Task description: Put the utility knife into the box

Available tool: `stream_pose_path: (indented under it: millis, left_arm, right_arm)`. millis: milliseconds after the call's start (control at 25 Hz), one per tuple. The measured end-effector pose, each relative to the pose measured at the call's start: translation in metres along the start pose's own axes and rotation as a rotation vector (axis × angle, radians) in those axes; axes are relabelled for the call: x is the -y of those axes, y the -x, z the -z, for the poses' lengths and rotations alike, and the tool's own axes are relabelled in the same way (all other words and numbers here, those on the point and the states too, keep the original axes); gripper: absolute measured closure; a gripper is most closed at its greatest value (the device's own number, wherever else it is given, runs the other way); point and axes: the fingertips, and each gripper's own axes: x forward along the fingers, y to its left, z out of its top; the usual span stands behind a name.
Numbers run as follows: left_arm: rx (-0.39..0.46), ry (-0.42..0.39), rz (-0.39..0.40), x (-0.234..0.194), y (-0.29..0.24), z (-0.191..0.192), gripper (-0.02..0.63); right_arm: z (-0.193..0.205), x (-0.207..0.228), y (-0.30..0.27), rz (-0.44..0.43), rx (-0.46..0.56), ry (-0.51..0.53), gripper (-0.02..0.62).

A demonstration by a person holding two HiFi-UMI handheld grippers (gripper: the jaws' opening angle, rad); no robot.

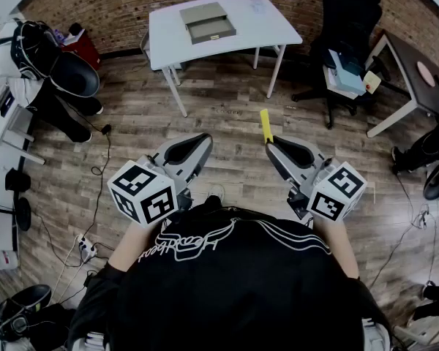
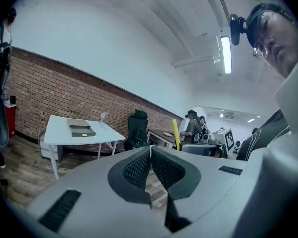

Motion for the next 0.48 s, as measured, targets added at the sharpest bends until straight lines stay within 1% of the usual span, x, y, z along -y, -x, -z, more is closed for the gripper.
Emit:
stream_pose_path:
  millis: [320,480]
  left_arm:
    - [-0.017,0.004,0.026,-0.007,-0.018,0.005,0.571]
    - [-0.026,0.012,0.049,-0.015,-0.032,0.011,0.571]
  right_arm:
    - [0.004,0.003,-0.002,-0.015,-0.015,0.022,0.545]
    - [0.009,0.014,-0.004,0.008,-0.015,0.018,0.545]
